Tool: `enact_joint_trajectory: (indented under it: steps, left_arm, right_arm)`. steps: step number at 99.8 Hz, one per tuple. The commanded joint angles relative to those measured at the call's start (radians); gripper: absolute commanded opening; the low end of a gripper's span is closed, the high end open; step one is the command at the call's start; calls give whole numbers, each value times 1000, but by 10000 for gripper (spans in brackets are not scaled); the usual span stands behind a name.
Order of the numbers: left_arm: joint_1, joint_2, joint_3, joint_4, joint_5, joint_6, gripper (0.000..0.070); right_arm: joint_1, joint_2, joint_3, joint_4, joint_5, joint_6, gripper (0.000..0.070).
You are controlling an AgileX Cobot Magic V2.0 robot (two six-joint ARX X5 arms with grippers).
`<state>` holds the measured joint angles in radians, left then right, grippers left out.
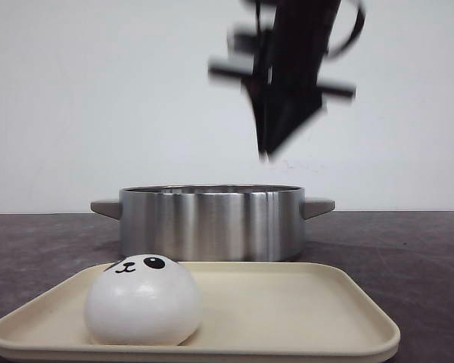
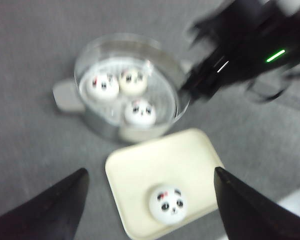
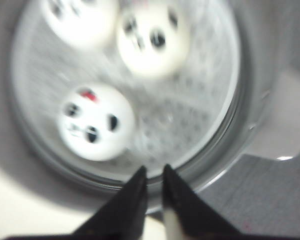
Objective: Steam buns
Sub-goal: 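Lower the left gripper onto the last panda bun on the tray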
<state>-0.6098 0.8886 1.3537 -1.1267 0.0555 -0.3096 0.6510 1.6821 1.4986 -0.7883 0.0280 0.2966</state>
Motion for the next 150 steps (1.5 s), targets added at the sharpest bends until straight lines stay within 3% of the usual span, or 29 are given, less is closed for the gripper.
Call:
enact_joint_trajectory:
  steps: [1,18,29,40,45,57,81,104,123,133,135,150]
  left_arm:
    - [-15,21,-33,16,20,-55,477]
    - [-59,72,-201,80,89,-121,479]
    - [-102,138,-275,146,135,-131,490]
    - [-147,231,-285,193,130,-129,643]
    - [-168,277,-285,228,128,-124,678]
    - [-202,396,-285,289,128,-103,678]
    - [-224,615,-285,252,127,-31,678]
    - [-224,723,-285,267,127,-11,676]
    - [-224,752,-285,295,126,-9,656]
    - [-224,763,-285,296,124,-9,530]
    - [-224,766,-285,296,124,-9,456]
    - [-224,766,-285,304,110,-9,426]
  right_arm:
    - [43,-101,21,19,-1,-17,0]
    - [136,-359,21,59,9,-17,0]
    - [194,-496,21,64,93,-17,0]
    - [229,-589,21,62,164,-16,0]
    - [232,-620,21,62,164,-16,0]
    - [232,-667,21,55,172,-18,0]
    - [232,-686,21,-14,236,-17,0]
    - [232,-684,21,-35,235,-6,0]
    - [232,-684,21,-35,236,11,0]
    - [232,-683,21,-35,235,25,0]
    - [232,-683,21,-35,235,40,0]
    - [232,-683,21,-37,235,61,0]
